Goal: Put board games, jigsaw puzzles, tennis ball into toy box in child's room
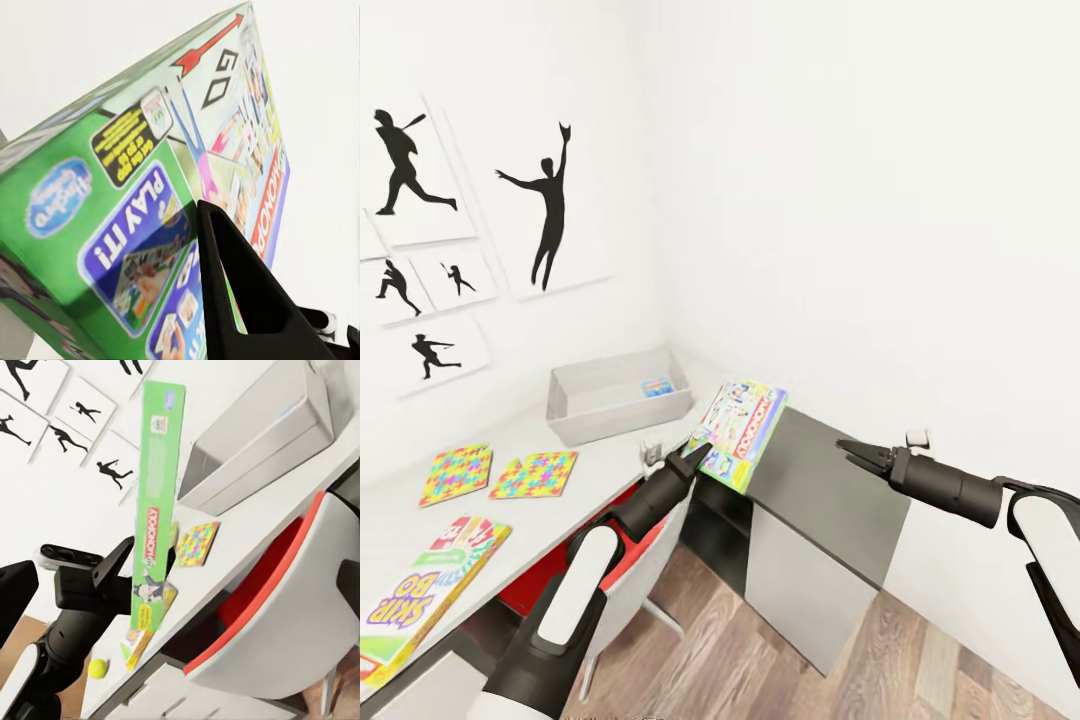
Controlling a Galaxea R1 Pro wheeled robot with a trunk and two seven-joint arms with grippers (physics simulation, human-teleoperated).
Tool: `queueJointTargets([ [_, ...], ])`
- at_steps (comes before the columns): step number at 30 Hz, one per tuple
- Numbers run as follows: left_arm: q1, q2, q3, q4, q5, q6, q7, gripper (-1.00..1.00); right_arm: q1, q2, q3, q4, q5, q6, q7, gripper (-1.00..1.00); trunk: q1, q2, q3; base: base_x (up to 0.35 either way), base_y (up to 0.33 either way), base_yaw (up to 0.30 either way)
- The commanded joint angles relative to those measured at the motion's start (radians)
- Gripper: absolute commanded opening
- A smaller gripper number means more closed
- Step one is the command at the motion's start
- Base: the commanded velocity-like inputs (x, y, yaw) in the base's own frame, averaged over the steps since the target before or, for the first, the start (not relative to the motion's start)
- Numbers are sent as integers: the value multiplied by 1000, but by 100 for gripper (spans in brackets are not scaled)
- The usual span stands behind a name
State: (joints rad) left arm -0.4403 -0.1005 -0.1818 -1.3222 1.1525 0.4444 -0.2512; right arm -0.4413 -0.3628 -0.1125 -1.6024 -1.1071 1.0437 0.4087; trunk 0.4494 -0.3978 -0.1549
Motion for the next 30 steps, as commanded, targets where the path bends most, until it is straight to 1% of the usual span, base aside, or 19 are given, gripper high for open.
queueJointTargets([
  [1, -1, -1, 1, 0, 7, 5, -4, -100, 0, 0, -2, 0, 10, 3, 10, 100, 1, -2, -2, 0, 0, 268],
  [7, 1, -5, 1, -1, 8, 3, -12, -100, 1, 1, -1, 1, 12, 3, 10, 100, 1, -2, -2, 0, 0, 162],
  [15, 1, -12, -3, 1, 3, -15, -10, -100, 1, 7, 1, 1, 19, 3, 8, 100, 1, -2, -2, 0, 0, 44],
  [19, 1, -19, -34, 1, -4, -35, -4, -100, 1, 58, 1, 1, 25, 3, -2, 100, 1, -2, -2, 0, 0, 9],
  [21, 1, -20, -46, 2, -5, -47, -2, -100, 1, 85, 0, 1, 34, 3, -26, 100, 1, -2, -2, 0, 0, 5],
  [23, 0, -21, -57, 5, -6, -57, 3, -100, 1, 106, -1, 1, 43, 2, -63, 100, 1, -2, -2, 0, 0, 3],
  [25, -1, -22, -69, 10, -7, -65, 10, -100, 1, 120, -1, -1, 49, -4, -97, 100, 1, -2, -2, 0, 0, 2],
  [26, -1, -22, -69, 10, -7, -65, 10, -100, 1, 120, -1, -1, 49, -4, -97, 100, 1, -2, -2, 0, 0, 2],
  [30, -3, -23, -94, 16, -8, -90, 27, -100, 1, 135, -2, -6, 55, -9, -135, 100, 1, -2, -2, 0, 0, 1],
])
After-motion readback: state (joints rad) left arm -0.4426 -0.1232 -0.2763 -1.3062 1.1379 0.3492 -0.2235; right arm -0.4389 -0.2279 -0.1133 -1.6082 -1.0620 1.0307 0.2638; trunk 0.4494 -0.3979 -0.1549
